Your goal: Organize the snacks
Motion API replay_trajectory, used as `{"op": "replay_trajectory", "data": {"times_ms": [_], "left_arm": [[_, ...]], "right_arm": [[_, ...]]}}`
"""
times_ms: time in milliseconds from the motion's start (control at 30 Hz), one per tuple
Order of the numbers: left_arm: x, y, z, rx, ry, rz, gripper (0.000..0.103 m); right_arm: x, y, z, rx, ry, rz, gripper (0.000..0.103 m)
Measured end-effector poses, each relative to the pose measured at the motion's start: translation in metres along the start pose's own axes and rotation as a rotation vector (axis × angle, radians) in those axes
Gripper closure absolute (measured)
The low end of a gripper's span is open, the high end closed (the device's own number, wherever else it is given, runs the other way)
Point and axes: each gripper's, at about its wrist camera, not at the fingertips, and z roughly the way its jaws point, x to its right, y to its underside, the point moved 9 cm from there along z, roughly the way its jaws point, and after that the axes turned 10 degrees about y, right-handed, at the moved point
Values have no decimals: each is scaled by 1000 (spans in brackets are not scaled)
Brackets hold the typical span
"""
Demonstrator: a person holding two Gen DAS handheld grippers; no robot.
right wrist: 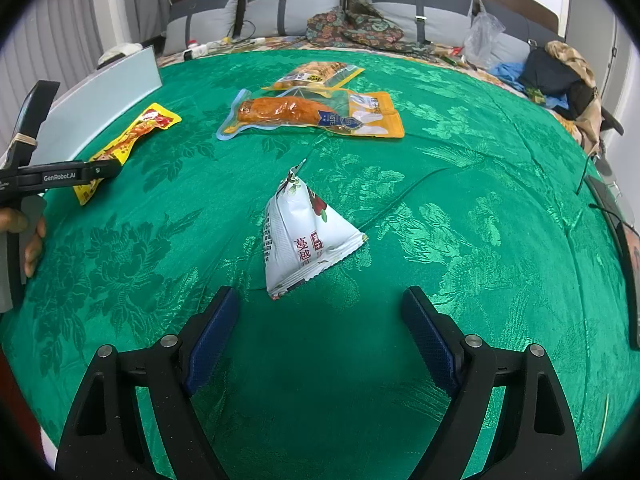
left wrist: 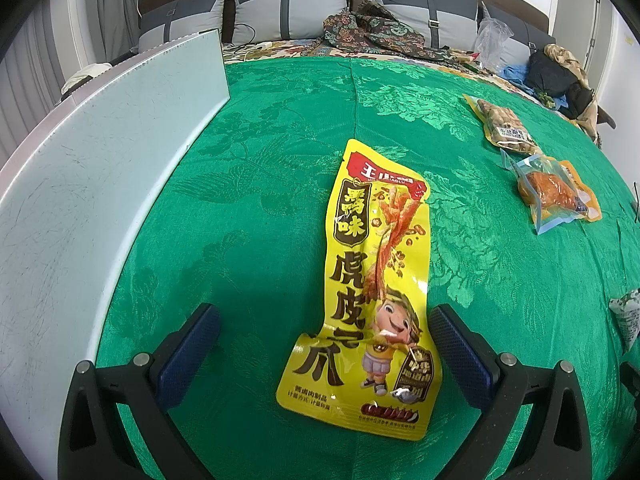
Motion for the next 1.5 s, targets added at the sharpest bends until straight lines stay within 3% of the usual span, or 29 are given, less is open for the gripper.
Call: {"op": "replay_trajectory", "data": {"times_ms": [233, 300, 333, 367, 433, 500, 567, 700, 733, 767, 933, 967, 1067, 1200, 1233, 1267, 1300, 1333, 1367, 1433, 1500], "left_arm": [[6, -9, 13, -147, 20, 5, 3], [12, -12, 6, -126, 47, 47, 30], [16, -11, 2, -125, 57, 75, 51], [19, -11, -1, -134, 83, 80, 63], [19, -9, -7, -127, 129, 50, 69], [16, -4, -15, -121, 193, -17, 74], [15, 4, -26, -102, 246, -85, 80], [14, 22, -42, -75, 274, -122, 82], [15, 27, -47, -72, 275, -118, 83], [15, 32, -53, -67, 279, -115, 85], [12, 44, -81, -23, 310, -120, 90], [11, 44, -85, -13, 321, -127, 103], [12, 49, -92, -16, 369, -157, 103], [13, 64, -79, -87, 358, -147, 101], [14, 67, -75, -114, 363, -144, 89], [14, 70, -73, -129, 361, -133, 67], [15, 70, -71, -139, 342, -117, 52], [16, 68, -71, -132, 319, -94, 25], [19, 63, -73, -106, 290, -71, 15], [28, 55, -71, -89, 250, -37, 15], [39, 53, -60, -122, 228, -12, 13]], "right_arm": [[-1, 1, 0, -8, -4, -17, 16], [3, 4, -3, -51, -9, -11, 17], [6, 6, -5, -74, -21, 13, 17], [8, 6, -8, -91, -54, 52, 17], [13, 3, -16, -99, -111, 111, 17], [16, -5, -20, -97, -109, 112, 17], [11, -15, -20, -98, -95, 65, 17], [-10, -32, -6, -88, -61, -56, 20], [-14, -34, -2, -93, -54, -67, 38], [-16, -33, 4, -114, -58, -68, 73], [-8, -38, -11, -116, -70, 19, 76], [-7, -39, -20, -107, -89, 43, 76], [-8, -40, -41, -87, -134, 94, 76], [-13, -39, -53, -79, -157, 118, 76], [-16, -38, -54, -78, -160, 117, 76], [-18, -37, -56, -77, -166, 117, 76], [-20, -37, -56, -76, -171, 117, 76], [-22, -36, -58, -72, -179, 120, 76], [-25, -35, -61, -68, -193, 124, 76], [-31, -34, -65, -62, -213, 132, 76], [-36, -33, -69, -56, -231, 139, 76]]}}
